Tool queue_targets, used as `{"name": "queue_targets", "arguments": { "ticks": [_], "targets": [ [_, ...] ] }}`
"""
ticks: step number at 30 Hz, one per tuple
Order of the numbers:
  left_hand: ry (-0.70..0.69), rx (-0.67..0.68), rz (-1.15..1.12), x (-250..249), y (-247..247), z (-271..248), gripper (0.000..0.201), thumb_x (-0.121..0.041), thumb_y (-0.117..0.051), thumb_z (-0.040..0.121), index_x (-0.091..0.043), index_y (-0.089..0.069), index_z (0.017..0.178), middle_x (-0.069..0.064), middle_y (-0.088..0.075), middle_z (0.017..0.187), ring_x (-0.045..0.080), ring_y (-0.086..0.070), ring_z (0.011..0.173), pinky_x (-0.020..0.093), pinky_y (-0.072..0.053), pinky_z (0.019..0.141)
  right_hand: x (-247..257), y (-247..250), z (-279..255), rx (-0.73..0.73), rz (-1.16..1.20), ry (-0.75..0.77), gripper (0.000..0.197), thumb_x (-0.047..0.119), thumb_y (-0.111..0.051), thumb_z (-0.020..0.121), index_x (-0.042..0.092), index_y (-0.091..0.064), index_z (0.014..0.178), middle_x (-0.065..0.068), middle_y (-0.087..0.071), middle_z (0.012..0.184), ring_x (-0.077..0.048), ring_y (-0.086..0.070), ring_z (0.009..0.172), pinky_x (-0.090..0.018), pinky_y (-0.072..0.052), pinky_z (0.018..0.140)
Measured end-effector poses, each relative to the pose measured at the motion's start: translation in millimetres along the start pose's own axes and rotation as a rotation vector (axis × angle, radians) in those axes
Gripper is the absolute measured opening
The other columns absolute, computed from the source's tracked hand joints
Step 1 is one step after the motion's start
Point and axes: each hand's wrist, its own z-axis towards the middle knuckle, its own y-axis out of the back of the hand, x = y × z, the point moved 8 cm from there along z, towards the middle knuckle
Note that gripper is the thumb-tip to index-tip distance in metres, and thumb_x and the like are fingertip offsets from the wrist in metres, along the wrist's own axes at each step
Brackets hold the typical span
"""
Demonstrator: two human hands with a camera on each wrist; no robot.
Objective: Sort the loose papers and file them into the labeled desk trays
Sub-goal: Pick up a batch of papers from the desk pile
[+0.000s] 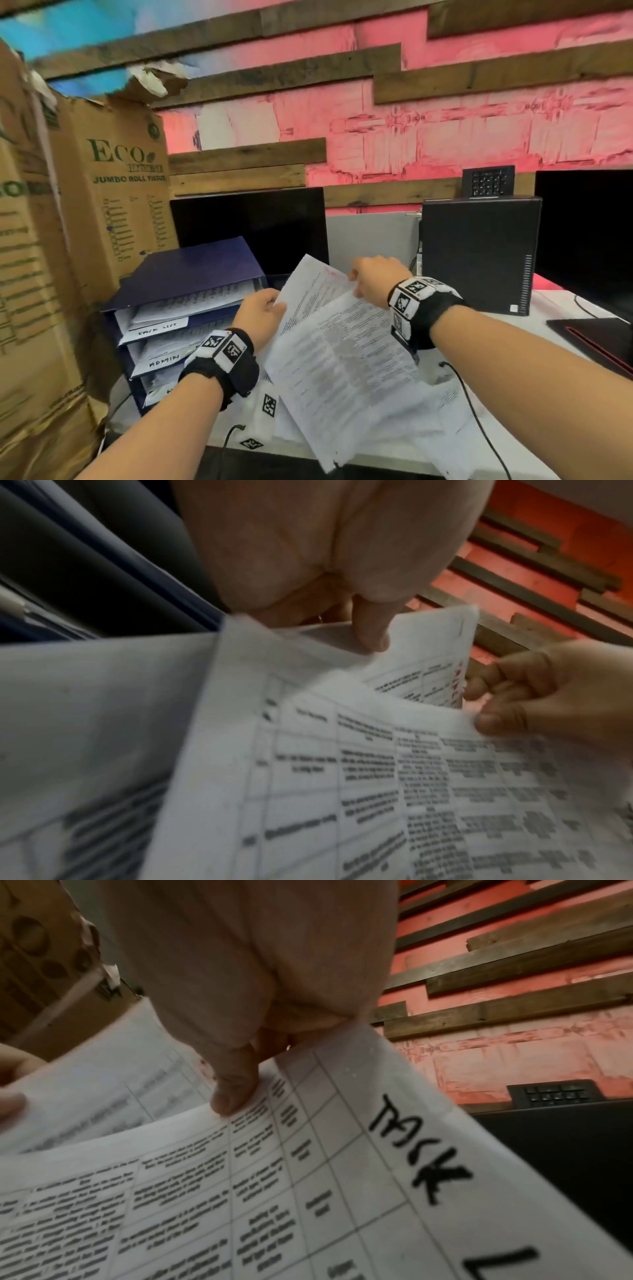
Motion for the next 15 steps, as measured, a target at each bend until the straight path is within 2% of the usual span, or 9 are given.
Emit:
{"name": "queue_targets", "arguments": {
  "ticks": [4, 7, 9, 12, 15],
  "targets": [
    [-0.009, 0.068, -0.037, -1, -2, -11, 0.008, -0.008, -0.061, 0.089, -0.015, -0.066, 0.088, -0.005, -0.068, 0.078, 0.008, -0.062, 0.071, 0.016, -0.049, 0.067, 29, 13, 2, -0.059, 0.031, 0.048, 0.025, 0.026, -0.062, 0.089, 0.02, -0.052, 0.111, -0.004, -0.063, 0.106, -0.025, -0.057, 0.099, -0.033, -0.04, 0.084],
    [0.024, 0.11, -0.008, 7, -5, -16, 0.012, -0.007, -0.065, 0.086, -0.018, -0.067, 0.088, -0.001, -0.073, 0.074, 0.015, -0.07, 0.076, 0.028, -0.054, 0.078, 41, 16, 3, -0.071, 0.064, 0.063, 0.024, 0.025, -0.062, 0.089, 0.02, -0.051, 0.11, -0.003, -0.062, 0.104, -0.024, -0.056, 0.098, -0.031, -0.037, 0.083],
    [0.052, 0.082, 0.002, 12, -3, -18, 0.015, -0.005, -0.065, 0.086, -0.02, -0.067, 0.087, 0.001, -0.073, 0.071, 0.016, -0.07, 0.073, 0.028, -0.055, 0.072, 45, 12, 5, -0.077, 0.086, 0.068, 0.026, 0.027, -0.063, 0.087, 0.023, -0.05, 0.109, 0.0, -0.063, 0.103, -0.022, -0.057, 0.097, -0.031, -0.036, 0.083],
    [0.088, -0.029, -0.034, 23, 9, -18, 0.019, -0.002, -0.063, 0.087, -0.02, -0.066, 0.082, -0.005, -0.068, 0.066, 0.01, -0.064, 0.063, 0.018, -0.048, 0.059, 37, 2, 6, -0.115, 0.12, 0.036, 0.045, 0.032, -0.067, 0.083, 0.027, -0.044, 0.122, 0.002, -0.062, 0.115, -0.022, -0.056, 0.106, -0.035, -0.035, 0.092],
    [0.134, -0.121, -0.122, 37, 26, -19, 0.02, 0.002, -0.061, 0.088, -0.017, -0.066, 0.087, -0.002, -0.069, 0.076, 0.007, -0.062, 0.066, 0.01, -0.042, 0.055, 8, -8, -2, -0.197, 0.24, -0.105, 0.078, 0.04, -0.074, 0.076, 0.022, -0.031, 0.138, -0.001, -0.046, 0.135, -0.026, -0.046, 0.124, -0.042, -0.038, 0.101]
  ]
}}
